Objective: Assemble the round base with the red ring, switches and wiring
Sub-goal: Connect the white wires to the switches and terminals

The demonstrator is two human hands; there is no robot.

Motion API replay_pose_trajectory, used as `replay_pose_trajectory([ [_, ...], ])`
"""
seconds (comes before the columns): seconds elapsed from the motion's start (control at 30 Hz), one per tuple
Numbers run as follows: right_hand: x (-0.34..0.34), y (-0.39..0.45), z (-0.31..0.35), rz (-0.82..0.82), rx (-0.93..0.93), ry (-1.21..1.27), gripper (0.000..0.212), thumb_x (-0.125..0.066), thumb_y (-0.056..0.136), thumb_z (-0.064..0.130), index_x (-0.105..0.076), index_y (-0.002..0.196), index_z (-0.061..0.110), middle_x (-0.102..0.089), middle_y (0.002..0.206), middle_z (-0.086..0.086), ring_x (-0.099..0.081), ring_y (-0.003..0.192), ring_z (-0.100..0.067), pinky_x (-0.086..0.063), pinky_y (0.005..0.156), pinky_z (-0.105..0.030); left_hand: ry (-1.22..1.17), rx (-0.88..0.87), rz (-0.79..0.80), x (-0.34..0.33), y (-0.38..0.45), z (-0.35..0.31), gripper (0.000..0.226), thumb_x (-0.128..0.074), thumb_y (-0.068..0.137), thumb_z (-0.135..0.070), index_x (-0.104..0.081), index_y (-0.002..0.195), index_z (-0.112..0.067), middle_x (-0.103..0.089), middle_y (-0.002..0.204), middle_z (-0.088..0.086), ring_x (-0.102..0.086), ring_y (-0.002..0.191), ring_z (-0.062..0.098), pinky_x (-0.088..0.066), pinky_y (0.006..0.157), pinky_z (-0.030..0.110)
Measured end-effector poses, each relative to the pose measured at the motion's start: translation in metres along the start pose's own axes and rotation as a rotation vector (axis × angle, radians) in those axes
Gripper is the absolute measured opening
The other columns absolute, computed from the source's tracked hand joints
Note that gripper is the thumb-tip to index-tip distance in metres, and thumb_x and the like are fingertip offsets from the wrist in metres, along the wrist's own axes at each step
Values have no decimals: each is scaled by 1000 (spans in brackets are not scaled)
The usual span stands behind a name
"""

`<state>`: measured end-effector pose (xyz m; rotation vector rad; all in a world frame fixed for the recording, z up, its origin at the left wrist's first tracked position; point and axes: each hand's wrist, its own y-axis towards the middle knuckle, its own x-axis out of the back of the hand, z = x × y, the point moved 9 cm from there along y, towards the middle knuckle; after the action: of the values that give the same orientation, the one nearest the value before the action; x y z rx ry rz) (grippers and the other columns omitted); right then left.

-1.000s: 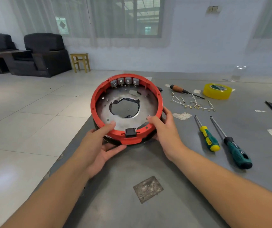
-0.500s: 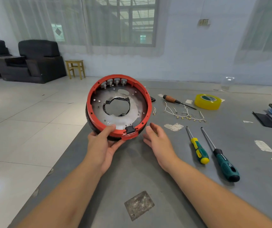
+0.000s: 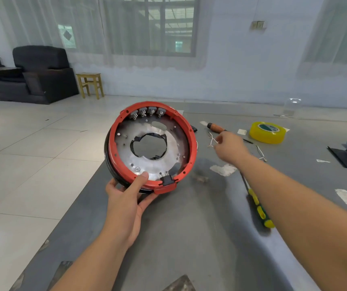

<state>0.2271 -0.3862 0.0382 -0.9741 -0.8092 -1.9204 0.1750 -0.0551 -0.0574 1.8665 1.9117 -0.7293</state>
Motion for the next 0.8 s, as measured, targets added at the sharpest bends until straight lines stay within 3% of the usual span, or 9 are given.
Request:
replay_pose_trajectory([
  [0.07, 6, 26, -14, -21, 1, -158, 37, -56, 95, 10, -66, 130, 18, -68, 125, -13, -62, 115, -34, -48, 85, -32, 0, 0, 12, 0, 3, 2, 66, -88, 82, -16, -46, 133, -24, -65, 137, 11, -73, 116, 28, -64, 85, 52],
  [0.2, 0, 58, -43, 42, -16, -371, 29, -56, 91, 9, -75, 112, 15, -72, 110, -14, -66, 101, -34, -58, 82, -36, -12, 4, 25, 3, 7, 3, 78, -94, 71, -21, -49, 133, -27, -70, 132, 8, -75, 112, 26, -64, 86, 53],
  [0.37, -18, 75, -54, 104, 49, -460, 22, -59, 98, 28, -77, 111, 30, -73, 108, -6, -67, 99, -29, -58, 81, -34, -31, -3, 31, 4, 9, 6, 77, -91, 71, -21, -48, 134, -28, -71, 131, 11, -76, 110, 28, -63, 87, 55],
  [0.47, -28, 84, -47, 145, 108, -524, 28, -56, 97, 23, -76, 112, 36, -72, 111, -6, -64, 96, -28, -55, 75, -32, -15, -14, 37, 4, 8, 5, 77, -90, 71, -21, -48, 135, -27, -71, 131, 13, -76, 110, 30, -63, 87, 55],
  [0.53, -32, 87, -43, 141, 121, -566, 30, -55, 96, 19, -78, 109, 32, -72, 106, -7, -64, 93, -28, -53, 72, -31, -5, -19, 39, 4, 6, 4, 76, -89, 72, -20, -47, 135, -26, -71, 130, 14, -76, 110, 31, -63, 87, 55],
  [0.63, -29, 87, -38, 68, 133, -625, 28, -53, 96, 16, -77, 109, 21, -72, 106, -11, -66, 96, -32, -59, 79, -36, 2, -21, 35, 2, 4, 4, 75, -92, 74, -17, -48, 134, -25, -71, 130, 17, -76, 109, 31, -63, 87, 55],
  [0.8, -25, 78, -34, 28, 133, -685, 23, -55, 95, 15, -71, 111, 18, -67, 109, -11, -67, 98, -34, -59, 81, -37, 5, -24, 26, 0, 1, 1, 72, -89, 72, -19, -48, 132, -25, -72, 127, 16, -76, 108, 30, -63, 87, 54],
])
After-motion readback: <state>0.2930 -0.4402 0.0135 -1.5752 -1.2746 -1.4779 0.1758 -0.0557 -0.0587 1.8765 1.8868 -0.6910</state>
